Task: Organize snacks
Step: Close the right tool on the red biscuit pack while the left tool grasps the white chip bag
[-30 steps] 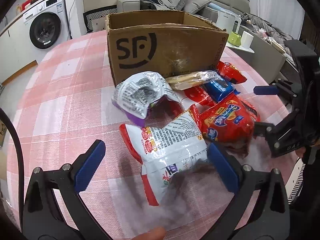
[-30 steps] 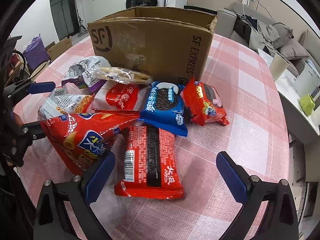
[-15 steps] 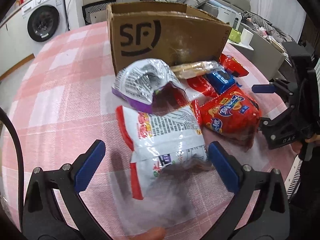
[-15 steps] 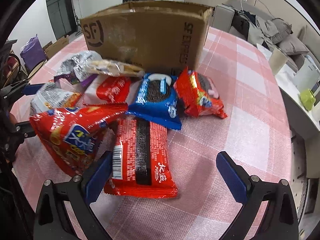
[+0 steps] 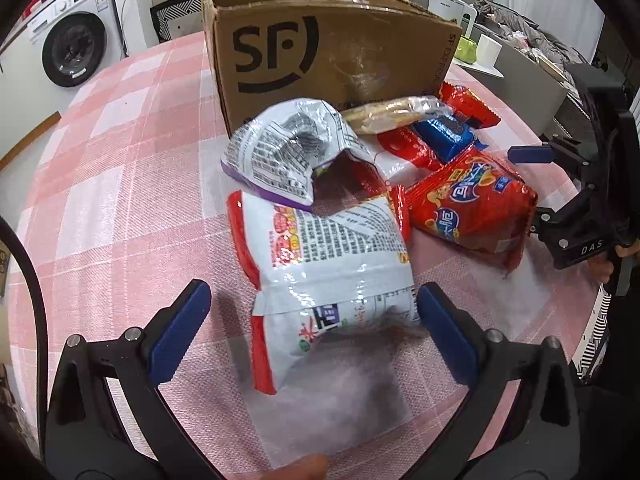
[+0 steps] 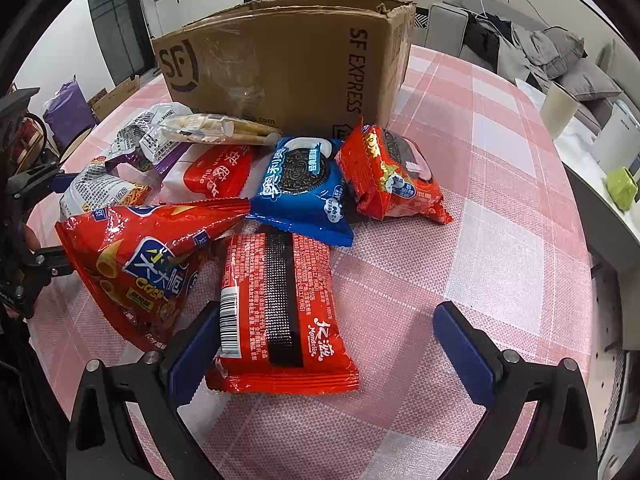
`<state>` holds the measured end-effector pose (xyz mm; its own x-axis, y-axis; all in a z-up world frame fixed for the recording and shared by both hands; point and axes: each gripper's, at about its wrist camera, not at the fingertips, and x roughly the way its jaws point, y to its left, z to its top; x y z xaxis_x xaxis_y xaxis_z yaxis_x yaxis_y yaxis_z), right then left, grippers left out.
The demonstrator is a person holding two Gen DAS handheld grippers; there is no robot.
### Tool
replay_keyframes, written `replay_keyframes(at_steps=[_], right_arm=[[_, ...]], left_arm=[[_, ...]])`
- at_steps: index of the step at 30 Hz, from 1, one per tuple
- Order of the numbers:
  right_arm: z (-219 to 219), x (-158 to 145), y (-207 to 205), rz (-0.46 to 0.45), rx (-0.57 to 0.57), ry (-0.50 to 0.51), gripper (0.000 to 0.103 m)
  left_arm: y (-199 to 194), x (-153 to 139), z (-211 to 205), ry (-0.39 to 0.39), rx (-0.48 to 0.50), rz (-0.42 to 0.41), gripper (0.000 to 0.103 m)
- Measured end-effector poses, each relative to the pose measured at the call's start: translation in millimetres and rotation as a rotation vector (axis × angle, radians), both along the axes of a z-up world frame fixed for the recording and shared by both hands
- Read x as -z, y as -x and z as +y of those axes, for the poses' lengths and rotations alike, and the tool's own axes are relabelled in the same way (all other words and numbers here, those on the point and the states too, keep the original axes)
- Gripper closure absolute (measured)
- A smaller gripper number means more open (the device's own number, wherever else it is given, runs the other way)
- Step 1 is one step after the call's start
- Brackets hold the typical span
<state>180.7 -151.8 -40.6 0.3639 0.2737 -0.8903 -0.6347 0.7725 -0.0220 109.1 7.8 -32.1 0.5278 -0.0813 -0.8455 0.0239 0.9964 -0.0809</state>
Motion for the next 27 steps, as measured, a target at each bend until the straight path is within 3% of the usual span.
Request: replay_keyframes(at_steps=[6, 11, 20, 27], right_arm=[[3, -2, 5, -0.005, -0.017, 0.005, 0.003], [8, -7, 15, -0.015, -0.068, -0.009, 0.021], [10, -15, 19, -0.02, -0.088, -0.053, 0.031], [18, -14, 21, -0.013, -0.102, -0.058, 0.053]], left_arm=[[1, 6, -6, -0.014, 0.013, 0.004, 0.0], [2, 8, -8, -0.028, 0.017, 0.0, 0.0], [4, 9, -14, -0.051, 0.027, -0.005, 0.0], [5, 9, -19, -0.063, 0.043, -0.012, 0.0]])
